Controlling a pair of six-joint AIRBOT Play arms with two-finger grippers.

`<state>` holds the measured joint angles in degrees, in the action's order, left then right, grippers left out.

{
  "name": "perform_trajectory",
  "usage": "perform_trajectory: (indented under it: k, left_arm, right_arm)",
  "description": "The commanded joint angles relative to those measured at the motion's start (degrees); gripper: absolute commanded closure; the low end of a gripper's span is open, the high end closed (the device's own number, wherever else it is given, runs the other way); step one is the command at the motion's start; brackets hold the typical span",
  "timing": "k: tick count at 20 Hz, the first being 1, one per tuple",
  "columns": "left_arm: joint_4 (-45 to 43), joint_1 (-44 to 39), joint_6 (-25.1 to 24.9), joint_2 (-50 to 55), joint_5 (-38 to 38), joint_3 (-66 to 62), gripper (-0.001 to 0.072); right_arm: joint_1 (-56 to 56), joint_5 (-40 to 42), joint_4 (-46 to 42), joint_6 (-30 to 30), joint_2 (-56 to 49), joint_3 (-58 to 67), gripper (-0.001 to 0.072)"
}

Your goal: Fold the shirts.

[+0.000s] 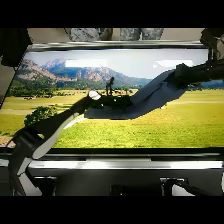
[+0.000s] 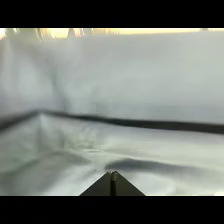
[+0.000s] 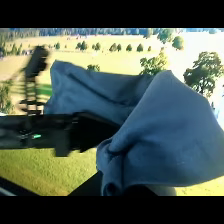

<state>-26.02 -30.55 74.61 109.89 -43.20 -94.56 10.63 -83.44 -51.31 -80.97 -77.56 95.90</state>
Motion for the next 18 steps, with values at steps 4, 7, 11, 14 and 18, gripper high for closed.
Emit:
perform_trajectory:
  k: [4,7,11,14,18]
  left_arm:
    - [-37.8,17.0,8.2,-22.7,-8.8,-0.2,0.0676]
    - [-39.6,27.5,8.1,-33.3,-12.7,-0.2,0.0675]
    - [-39.6,36.8,7.7,-44.0,-17.7,-0.1,0.0675]
    - [-39.6,39.2,5.7,-49.5,-21.2,-0.1,0.0674]
    - [-39.6,39.3,5.1,-53.8,-24.0,-0.1,0.0674]
  right_arm:
    - [-12.0,16.2,1.3,-7.5,-6.0,0.0,0.0667]
    - [-21.7,26.5,1.0,-13.3,-11.2,0.0,0.0667]
    - [-32.7,34.8,1.1,-16.2,-19.0,0.0,0.0667]
    - [-38.3,42.5,-0.7,-21.0,-23.1,0.0,0.0667]
    - [-42.4,46.5,-3.9,-27.1,-27.4,0.0,0.0667]
